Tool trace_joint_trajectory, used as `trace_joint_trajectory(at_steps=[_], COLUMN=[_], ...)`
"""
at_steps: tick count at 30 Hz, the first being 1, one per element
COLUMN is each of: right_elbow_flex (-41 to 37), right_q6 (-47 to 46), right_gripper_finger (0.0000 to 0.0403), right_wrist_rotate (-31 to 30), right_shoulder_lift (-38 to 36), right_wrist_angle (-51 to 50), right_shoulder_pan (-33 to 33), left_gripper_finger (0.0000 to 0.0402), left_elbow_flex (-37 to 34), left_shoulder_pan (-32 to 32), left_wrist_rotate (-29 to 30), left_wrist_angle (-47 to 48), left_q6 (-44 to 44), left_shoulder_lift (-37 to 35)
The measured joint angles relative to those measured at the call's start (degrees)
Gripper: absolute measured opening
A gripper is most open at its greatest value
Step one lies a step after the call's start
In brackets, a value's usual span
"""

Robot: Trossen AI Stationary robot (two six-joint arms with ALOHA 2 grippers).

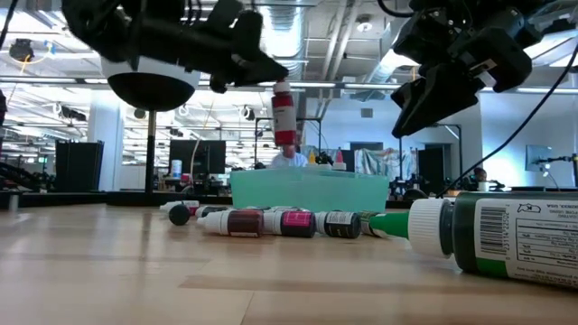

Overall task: Pick & Place food coloring
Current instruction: Put the bottom red food coloring bottle into the green bin

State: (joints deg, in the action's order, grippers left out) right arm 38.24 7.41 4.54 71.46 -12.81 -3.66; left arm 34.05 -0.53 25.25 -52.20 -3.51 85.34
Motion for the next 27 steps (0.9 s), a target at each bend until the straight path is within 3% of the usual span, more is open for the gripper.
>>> trace_joint_trajectory(at_steps=[6,20,27], right_elbow_flex=[0.0,0.0,0.0], right_q6=[0.3,0.2,0.1], right_gripper_finger=[0.0095,0.0095,0.0095], right_wrist_rotate=[0.0,0.0,0.0], right_shoulder_lift=[0.0,0.0,0.0], right_wrist_angle=[1.3,3.0,3.1], right_shoulder_pan=[0.4,0.9,0.9], left_gripper_finger=[0.0043,0.0043,0.0043], left_elbow_flex=[-4.3,-4.6,-3.6], left_shoulder_pan=[-2.5,-5.7,-6.0], left_wrist_rotate=[-1.2,-2.3,-2.5], left_wrist_angle=[-7.9,-8.8,-17.1], left_q6=[1.4,3.0,4.2], left_shoulder_lift=[0.0,0.1,8.5])
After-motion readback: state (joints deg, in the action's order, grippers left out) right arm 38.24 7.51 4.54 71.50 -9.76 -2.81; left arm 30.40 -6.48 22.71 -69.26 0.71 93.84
